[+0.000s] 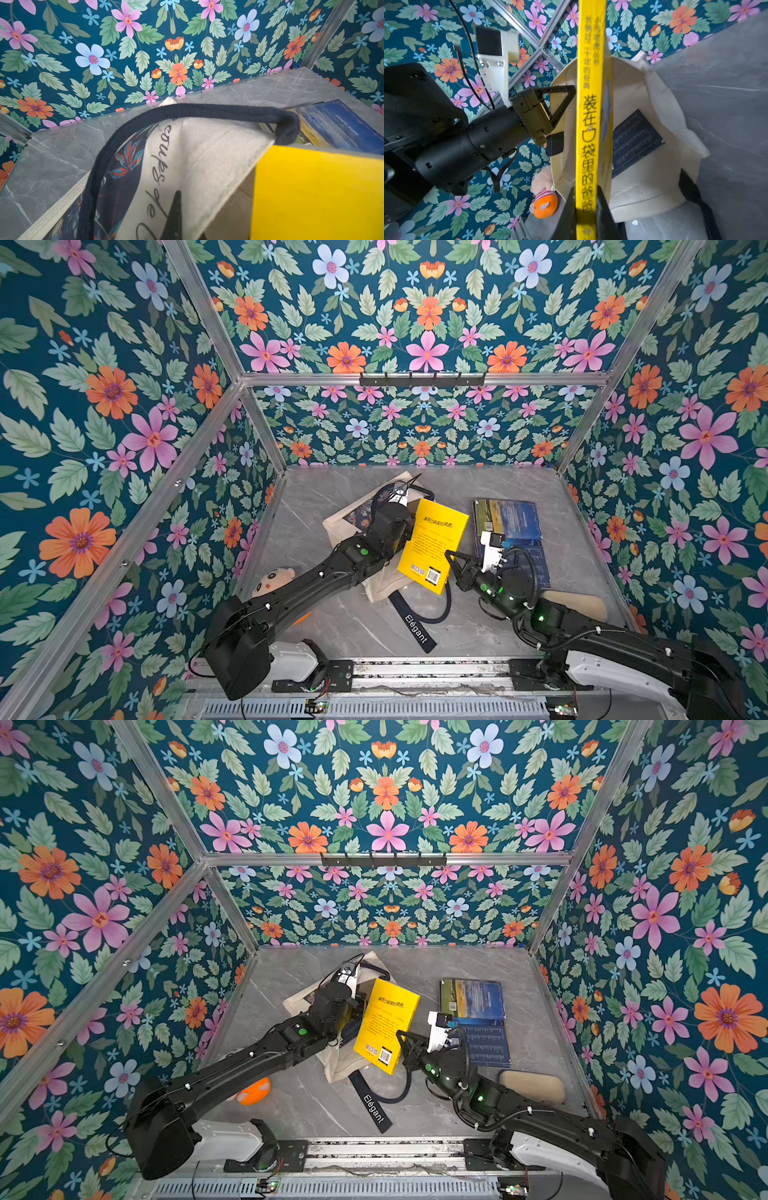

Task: Take out the books from the canvas bag
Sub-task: Place the book on the book.

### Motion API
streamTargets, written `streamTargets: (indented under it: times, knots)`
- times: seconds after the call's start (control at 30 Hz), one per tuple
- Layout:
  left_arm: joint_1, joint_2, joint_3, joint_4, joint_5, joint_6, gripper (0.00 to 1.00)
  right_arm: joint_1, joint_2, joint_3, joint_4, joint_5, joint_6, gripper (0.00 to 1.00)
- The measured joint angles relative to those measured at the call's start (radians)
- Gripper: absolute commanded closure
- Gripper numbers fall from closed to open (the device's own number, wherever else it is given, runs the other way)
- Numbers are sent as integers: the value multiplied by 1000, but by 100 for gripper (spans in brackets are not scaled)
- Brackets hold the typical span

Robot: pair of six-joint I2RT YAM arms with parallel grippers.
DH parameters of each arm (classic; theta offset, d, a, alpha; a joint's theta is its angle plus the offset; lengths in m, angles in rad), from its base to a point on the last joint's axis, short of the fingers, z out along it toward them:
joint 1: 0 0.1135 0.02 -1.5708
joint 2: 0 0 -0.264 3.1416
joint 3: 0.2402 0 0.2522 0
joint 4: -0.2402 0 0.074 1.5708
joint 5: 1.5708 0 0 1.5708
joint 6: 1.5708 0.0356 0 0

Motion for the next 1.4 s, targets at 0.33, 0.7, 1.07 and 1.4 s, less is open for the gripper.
streamTargets:
  times: [0.33,0.7,1.07,1.4]
  knots:
    - [0,1,1,-2,3,0,100,-2,-248,-35,-140,168,3,100]
    - [0,1,2,-5,22,0,100,-2,-438,-89,-393,499,118,100]
    - [0,-5,1,-7,37,14,100,-156,-479,-269,-363,644,269,100]
    - [0,0,0,-7,47,14,100,-197,-420,-305,-552,677,610,100]
